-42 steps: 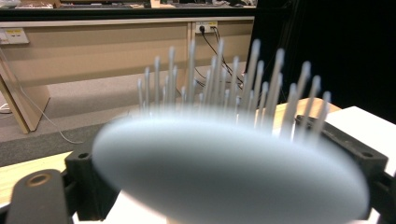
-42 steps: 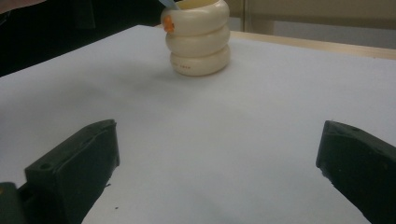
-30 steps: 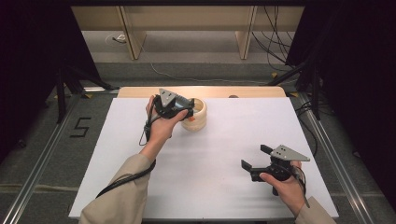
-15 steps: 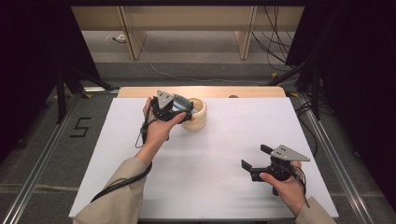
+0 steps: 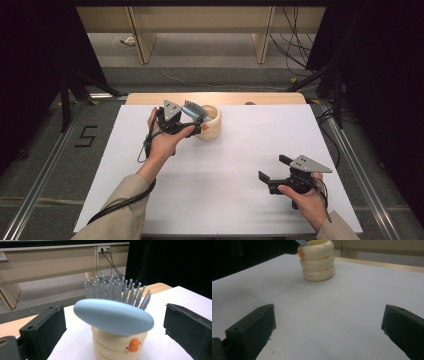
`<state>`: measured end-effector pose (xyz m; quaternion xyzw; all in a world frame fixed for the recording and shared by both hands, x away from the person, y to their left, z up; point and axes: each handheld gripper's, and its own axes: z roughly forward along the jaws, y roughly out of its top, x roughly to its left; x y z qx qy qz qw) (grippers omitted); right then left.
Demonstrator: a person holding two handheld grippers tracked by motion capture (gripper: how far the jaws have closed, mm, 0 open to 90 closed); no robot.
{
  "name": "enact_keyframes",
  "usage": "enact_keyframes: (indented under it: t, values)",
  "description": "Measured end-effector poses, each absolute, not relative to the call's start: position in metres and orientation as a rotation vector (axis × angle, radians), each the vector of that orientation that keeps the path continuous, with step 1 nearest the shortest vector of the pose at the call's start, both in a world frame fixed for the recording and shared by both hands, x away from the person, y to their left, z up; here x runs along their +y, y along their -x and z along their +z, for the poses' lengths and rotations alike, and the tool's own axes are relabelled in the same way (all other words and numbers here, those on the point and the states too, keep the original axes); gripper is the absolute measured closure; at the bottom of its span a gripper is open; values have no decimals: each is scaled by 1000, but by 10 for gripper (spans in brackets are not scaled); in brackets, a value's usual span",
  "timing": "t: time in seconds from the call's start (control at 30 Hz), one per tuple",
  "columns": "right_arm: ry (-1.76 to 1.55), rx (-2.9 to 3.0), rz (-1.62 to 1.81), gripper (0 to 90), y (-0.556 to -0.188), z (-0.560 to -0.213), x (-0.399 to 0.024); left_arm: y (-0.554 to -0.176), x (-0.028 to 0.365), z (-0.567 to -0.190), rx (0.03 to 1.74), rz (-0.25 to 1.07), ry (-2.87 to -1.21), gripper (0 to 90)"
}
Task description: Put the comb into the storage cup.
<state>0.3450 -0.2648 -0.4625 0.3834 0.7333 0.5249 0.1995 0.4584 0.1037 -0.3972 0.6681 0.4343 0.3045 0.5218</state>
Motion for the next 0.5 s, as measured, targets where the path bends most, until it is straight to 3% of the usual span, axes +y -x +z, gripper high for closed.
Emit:
enact_keyframes:
  t: [0.5]
  values:
    - [-1069,2048,1468,2,-345,-462,-265,-436,117,-397,1012,726,-1612,42]
